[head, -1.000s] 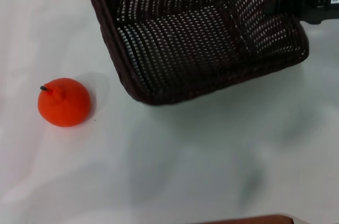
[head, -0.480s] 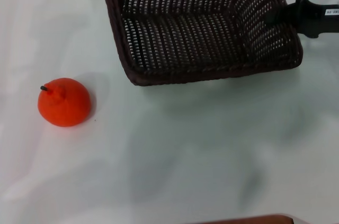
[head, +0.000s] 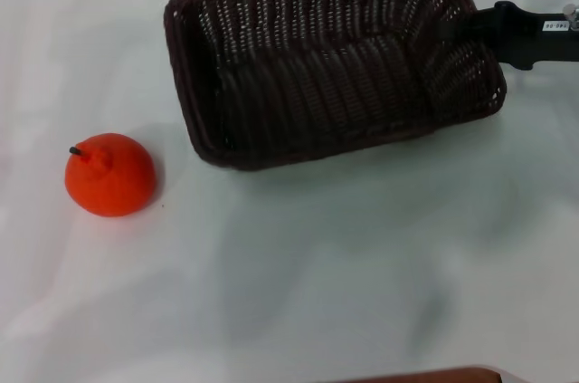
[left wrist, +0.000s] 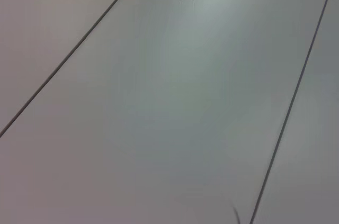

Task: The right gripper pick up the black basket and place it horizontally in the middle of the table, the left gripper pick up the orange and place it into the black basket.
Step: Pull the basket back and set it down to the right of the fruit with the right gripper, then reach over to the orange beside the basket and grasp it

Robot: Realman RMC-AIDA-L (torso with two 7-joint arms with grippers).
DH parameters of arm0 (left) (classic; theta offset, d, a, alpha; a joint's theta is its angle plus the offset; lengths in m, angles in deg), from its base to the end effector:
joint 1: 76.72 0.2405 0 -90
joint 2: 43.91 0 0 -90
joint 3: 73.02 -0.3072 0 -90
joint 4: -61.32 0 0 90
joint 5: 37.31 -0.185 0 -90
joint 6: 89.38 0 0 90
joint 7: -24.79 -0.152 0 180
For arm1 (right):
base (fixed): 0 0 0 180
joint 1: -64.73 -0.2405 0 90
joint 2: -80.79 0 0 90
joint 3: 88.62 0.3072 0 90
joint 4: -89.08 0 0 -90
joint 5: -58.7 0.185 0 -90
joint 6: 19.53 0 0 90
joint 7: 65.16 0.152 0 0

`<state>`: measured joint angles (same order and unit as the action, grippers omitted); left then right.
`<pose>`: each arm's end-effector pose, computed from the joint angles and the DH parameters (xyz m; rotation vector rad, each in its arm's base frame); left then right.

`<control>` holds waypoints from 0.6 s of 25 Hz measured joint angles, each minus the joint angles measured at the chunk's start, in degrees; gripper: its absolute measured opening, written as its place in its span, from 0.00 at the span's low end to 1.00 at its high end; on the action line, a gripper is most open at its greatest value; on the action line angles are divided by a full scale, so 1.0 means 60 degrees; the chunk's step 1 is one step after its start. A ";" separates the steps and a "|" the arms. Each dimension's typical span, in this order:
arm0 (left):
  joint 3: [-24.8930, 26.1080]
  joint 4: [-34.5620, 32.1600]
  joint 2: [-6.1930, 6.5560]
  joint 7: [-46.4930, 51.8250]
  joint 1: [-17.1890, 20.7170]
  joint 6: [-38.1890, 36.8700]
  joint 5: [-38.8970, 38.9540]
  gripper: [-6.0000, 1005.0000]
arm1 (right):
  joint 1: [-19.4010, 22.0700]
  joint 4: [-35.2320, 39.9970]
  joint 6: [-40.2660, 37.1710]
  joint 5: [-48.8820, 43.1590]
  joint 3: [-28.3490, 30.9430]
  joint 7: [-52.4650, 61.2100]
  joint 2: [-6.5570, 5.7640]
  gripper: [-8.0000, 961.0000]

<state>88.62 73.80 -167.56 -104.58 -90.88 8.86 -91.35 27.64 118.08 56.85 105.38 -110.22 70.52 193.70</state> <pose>-0.3649 0.2507 0.0566 -1.1864 -0.5764 -1.3590 0.3324 0.3851 0.0059 -1.8734 -1.8562 -0.3982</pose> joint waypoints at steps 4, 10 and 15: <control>-0.0001 0.0000 0.0000 0.0000 -0.0042 -0.0067 0.0000 0.81 | 0.0000 -0.0043 -0.0049 0.0002 0.0028 -0.0018 0.0042 0.36; 0.0000 -0.0001 -0.0001 0.0000 -0.0057 -0.0109 0.0000 0.81 | 0.0112 -0.0044 0.0182 0.0018 0.0023 -0.0006 0.0011 0.51; -0.0409 0.0216 0.0049 0.0239 0.0022 -0.0346 -0.0167 0.81 | 0.0290 0.0068 0.0064 0.0325 0.0138 -0.0084 -0.0060 0.71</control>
<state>86.16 75.10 -167.27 -103.15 -90.75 6.79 -92.36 29.38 118.49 57.24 107.33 -109.39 70.01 193.34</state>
